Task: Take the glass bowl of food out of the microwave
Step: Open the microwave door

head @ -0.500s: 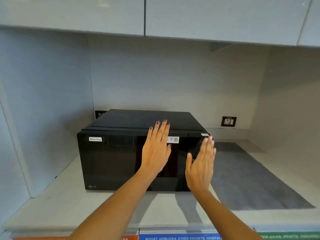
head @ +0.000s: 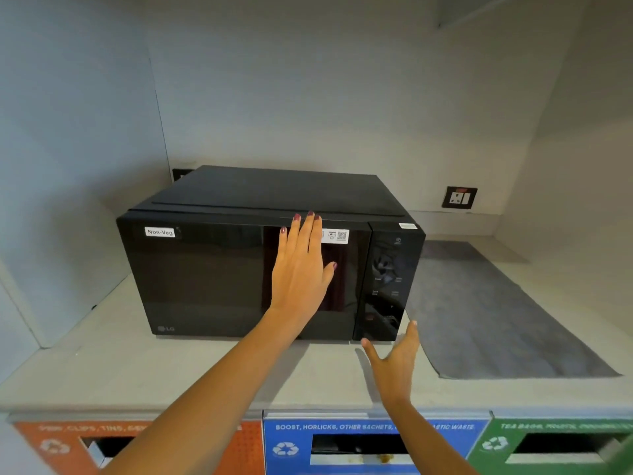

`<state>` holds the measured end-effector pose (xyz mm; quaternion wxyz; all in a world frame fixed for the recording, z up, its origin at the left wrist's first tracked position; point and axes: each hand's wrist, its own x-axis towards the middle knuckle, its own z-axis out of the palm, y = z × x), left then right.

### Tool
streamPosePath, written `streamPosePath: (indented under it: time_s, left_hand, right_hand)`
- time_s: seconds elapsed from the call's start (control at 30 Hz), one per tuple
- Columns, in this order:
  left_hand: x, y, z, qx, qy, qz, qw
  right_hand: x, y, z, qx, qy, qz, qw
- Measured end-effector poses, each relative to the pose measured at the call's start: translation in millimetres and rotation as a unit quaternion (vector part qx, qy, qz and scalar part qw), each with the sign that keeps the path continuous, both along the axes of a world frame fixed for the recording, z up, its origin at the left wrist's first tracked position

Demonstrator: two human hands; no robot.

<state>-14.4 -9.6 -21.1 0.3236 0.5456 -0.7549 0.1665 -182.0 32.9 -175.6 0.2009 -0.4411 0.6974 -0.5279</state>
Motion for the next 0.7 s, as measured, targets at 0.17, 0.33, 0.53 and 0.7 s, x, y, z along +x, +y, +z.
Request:
streamPosePath:
  time_s: [0.17,0.33,0.53,0.7]
  left_hand:
    - [-0.9,-0.2,-1.7,-0.006,0.018,-0.006,1.0]
    - [-4.3,-3.8,-6.6,-0.013,0.046,-0.004,0.999]
    - [-7.7,-5.7,-8.6,-0.018,0.068,-0.005,0.997]
    - [-10.7,-6.5,-10.5,-0.016,0.063,0.004,0.998]
  right_hand:
    - [-1.7,-13.9,-2.5,0.019,-0.036,0.006,0.999]
    - [0.2,-25.9,-8.0,0.017,-0.082,-0.009,0.996]
    - [-0.6,-29.9,-12.9,0.032,-0.08,-0.024,0.996]
    - [2.8,-34.2,-13.5,0.039,-0.088,-0.041,0.994]
